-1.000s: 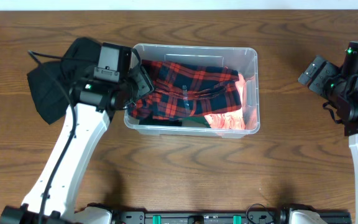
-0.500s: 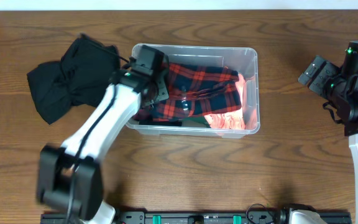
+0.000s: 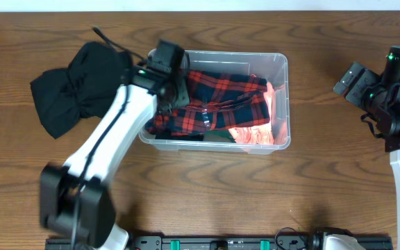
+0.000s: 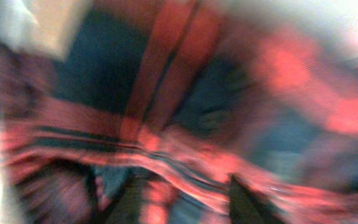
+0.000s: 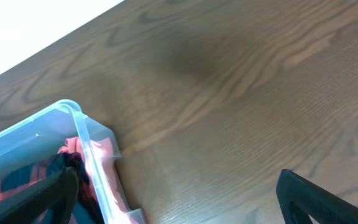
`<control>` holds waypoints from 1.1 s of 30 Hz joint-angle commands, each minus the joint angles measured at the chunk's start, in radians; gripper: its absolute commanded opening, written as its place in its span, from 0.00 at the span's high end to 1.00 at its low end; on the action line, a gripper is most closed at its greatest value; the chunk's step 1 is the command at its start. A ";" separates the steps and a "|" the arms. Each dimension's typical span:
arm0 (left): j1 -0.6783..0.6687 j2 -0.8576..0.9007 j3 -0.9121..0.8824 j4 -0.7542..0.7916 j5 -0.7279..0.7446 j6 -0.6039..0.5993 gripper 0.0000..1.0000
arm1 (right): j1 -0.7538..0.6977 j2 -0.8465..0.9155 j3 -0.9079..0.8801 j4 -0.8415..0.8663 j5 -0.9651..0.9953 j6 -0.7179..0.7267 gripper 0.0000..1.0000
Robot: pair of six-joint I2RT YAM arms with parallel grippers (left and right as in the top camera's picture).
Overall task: Pack container
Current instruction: 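Release the plaid shirt and withdraw the left gripper leftward, then lower the left gripper onto the black garment and grasp it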
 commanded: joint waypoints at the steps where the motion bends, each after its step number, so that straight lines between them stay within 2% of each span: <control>1: 0.045 -0.167 0.088 -0.006 -0.038 0.019 0.32 | -0.005 -0.003 0.008 -0.002 0.010 -0.003 0.01; 3: 0.098 -0.225 0.088 -0.009 -0.077 0.018 0.23 | -0.006 -0.003 0.008 -0.002 0.010 -0.003 0.01; 7: 0.306 -0.272 0.088 -0.053 -0.079 0.018 0.13 | -0.005 -0.003 0.008 -0.002 0.010 -0.004 0.01; 10: 0.483 -0.250 0.085 -0.089 -0.033 0.015 0.10 | -0.005 -0.003 0.008 -0.002 0.010 -0.003 0.01; 14: 0.727 -0.167 0.076 -0.095 0.106 0.054 0.08 | -0.005 -0.003 0.008 -0.002 0.010 -0.003 0.01; 20: 0.977 0.032 0.076 -0.085 0.270 0.138 0.05 | -0.005 -0.003 0.008 -0.002 0.010 -0.003 0.01; 28: 1.155 0.300 0.076 0.026 0.494 0.316 0.02 | -0.005 -0.003 0.008 -0.002 0.010 -0.003 0.01; 33: 1.179 0.420 0.076 0.082 0.521 0.383 0.01 | -0.005 -0.003 0.008 -0.002 0.010 -0.003 0.01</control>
